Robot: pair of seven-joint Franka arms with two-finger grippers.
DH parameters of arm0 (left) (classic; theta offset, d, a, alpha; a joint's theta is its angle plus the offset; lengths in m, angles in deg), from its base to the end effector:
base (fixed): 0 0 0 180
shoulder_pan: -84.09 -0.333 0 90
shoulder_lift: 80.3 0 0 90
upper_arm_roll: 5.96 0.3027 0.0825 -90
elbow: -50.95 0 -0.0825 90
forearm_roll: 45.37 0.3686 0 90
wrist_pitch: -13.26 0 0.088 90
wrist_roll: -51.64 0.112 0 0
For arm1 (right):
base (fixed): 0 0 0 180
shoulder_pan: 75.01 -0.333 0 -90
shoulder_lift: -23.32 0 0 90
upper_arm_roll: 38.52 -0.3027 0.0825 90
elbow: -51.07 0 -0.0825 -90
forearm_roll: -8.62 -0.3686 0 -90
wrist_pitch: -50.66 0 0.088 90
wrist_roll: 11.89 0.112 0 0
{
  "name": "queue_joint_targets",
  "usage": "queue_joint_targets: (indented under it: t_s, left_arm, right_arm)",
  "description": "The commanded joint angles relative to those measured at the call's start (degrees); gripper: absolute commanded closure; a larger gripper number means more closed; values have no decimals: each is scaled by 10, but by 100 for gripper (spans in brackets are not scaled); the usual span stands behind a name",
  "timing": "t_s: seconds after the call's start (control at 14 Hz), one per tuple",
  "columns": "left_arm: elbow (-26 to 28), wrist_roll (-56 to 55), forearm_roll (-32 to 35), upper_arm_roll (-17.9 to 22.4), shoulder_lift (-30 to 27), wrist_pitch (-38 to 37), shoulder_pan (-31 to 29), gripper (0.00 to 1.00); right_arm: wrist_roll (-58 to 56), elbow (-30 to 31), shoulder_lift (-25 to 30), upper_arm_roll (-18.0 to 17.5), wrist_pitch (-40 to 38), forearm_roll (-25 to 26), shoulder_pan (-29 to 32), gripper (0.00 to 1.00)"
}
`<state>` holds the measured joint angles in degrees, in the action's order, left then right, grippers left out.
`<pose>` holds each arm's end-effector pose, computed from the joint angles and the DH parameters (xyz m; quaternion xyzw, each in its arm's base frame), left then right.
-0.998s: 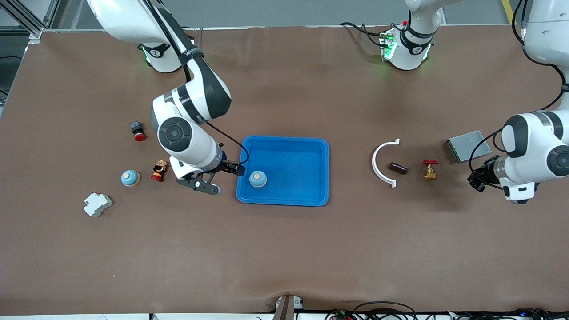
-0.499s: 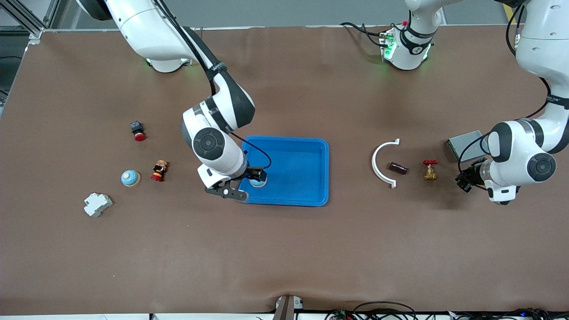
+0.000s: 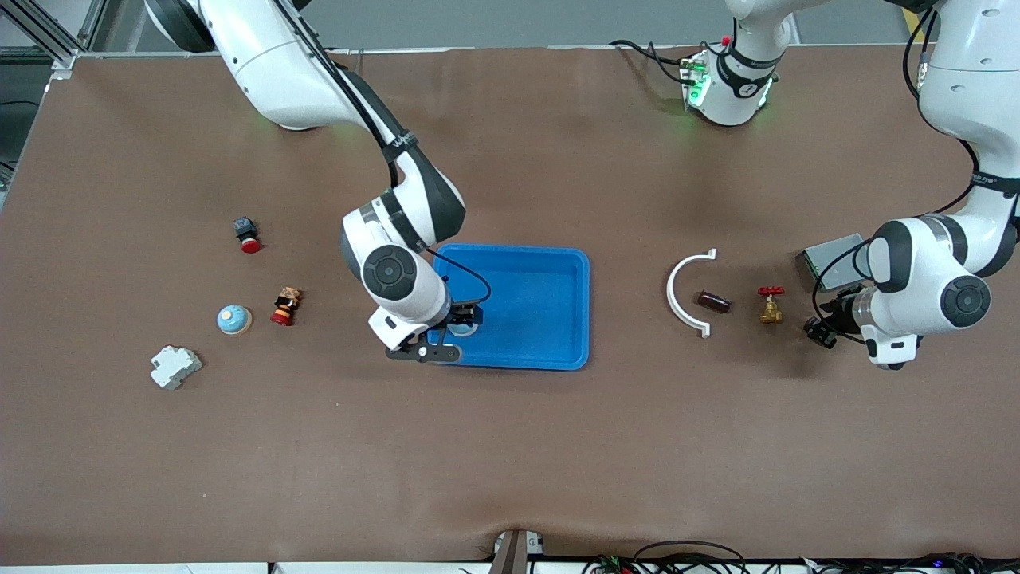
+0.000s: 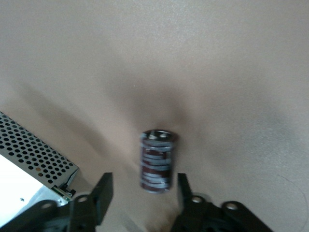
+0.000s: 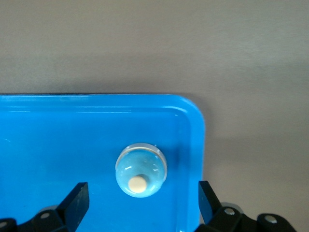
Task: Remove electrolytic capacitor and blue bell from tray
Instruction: 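Place the capacitor near the metal plate while the right gripper reaches the tray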
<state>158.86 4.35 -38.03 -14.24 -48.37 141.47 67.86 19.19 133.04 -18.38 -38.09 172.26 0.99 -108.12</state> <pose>0.5887 0.0888 0.1934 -0.8985 -0.4280 0.0890 0.0395 0.5848 0.3840 0.2537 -0.9982 0.0210 0.0435 0.0360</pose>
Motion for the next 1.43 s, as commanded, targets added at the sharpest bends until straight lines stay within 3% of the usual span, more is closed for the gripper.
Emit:
queue_joint_targets:
  t_s: [0.0,0.78,1.14,1.35]
  left_arm:
    - [-7,7,-11,-2,-7,-4,1,0]
    - [-68,24,-2,-17,-33,-7,12,0]
    - [-217,104,-2,-49,-44,-164,20,0]
    - [-224,179,-4,-59,-84,-173,16,0]
  right_arm:
    - [-4,-18,-21,4,8,1,-21,0]
    - [-6,-14,-47,5,44,35,-28,0]
    - [-4,-12,-60,5,57,36,-31,0]
    - [-3,-8,-68,5,69,34,-31,0]
